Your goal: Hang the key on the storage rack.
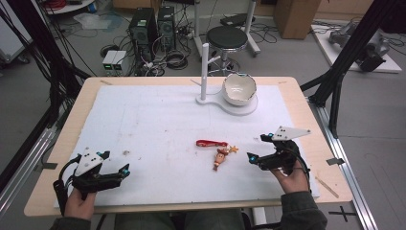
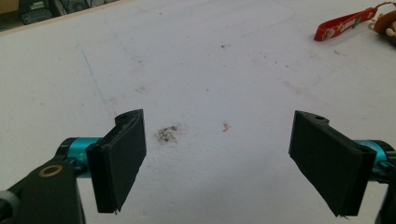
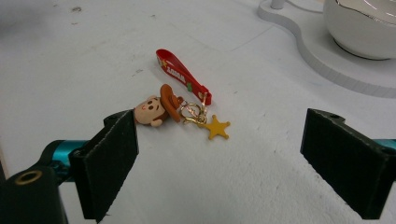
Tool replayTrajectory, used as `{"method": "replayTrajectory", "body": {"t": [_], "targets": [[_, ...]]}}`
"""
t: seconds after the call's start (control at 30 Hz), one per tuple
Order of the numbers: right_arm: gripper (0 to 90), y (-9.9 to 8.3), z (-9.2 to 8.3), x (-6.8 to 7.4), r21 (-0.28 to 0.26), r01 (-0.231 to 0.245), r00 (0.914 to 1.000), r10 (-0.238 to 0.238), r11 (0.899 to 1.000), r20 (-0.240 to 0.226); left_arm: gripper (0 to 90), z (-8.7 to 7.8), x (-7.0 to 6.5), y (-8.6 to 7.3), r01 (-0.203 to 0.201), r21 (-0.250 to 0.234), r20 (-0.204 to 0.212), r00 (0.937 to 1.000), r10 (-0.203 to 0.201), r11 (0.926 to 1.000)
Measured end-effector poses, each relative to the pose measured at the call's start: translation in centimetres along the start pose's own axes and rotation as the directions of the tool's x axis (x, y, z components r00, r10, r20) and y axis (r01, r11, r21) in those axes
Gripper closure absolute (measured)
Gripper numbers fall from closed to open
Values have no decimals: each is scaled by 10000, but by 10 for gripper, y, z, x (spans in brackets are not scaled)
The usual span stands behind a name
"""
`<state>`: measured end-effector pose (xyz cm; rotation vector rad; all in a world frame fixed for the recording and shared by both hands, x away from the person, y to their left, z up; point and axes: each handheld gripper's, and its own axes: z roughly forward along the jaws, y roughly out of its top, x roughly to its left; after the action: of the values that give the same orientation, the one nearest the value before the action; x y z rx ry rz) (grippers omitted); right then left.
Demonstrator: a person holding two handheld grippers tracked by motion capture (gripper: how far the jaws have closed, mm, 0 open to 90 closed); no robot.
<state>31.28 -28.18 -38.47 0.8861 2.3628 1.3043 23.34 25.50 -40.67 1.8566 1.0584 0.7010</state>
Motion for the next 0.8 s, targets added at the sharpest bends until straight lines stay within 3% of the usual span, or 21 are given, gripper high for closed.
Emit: {"method": "replayTrajectory", "body": {"t": [0.8], "targets": [[104, 38, 20, -11, 662, 556, 9979, -532, 9963, -375, 194, 1, 0, 0, -34, 33, 39, 10000, 34, 10000]]}}
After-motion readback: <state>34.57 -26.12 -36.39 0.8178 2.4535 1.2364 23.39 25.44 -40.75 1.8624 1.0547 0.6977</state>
